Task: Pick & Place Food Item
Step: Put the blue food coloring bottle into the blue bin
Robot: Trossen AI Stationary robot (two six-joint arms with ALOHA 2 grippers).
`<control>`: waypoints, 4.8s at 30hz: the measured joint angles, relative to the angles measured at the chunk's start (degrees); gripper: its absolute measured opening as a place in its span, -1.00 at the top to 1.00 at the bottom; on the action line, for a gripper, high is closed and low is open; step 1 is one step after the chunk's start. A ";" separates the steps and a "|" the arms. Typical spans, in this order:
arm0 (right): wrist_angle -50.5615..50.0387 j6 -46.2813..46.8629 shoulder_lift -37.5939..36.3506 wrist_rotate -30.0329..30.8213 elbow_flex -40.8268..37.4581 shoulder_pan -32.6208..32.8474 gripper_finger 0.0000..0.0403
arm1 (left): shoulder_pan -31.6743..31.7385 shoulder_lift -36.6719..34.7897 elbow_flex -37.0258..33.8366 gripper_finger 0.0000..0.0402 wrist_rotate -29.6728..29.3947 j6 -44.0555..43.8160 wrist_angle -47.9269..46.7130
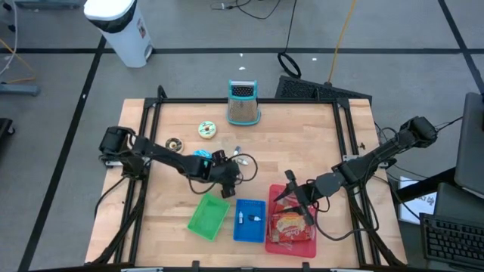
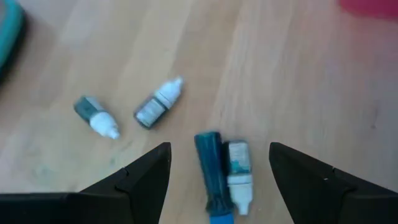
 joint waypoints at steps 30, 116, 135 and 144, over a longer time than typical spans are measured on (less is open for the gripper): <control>0.01 -0.02 -0.01 -0.08 0.00 0.00 0.20 | 6.15 0.70 -0.38 0.16 12.05 0.62 -3.00; 32.14 22.60 17.35 4.19 -8.20 -15.15 0.21 | -11.16 11.06 29.74 0.83 -23.98 20.07 -16.49; 31.97 21.09 17.35 4.12 -8.20 -15.15 0.68 | -11.40 11.04 29.74 0.79 -22.09 20.37 -16.10; 32.19 20.37 17.35 4.03 -8.20 -15.15 0.68 | -11.67 11.04 29.74 0.47 -21.83 20.02 -16.08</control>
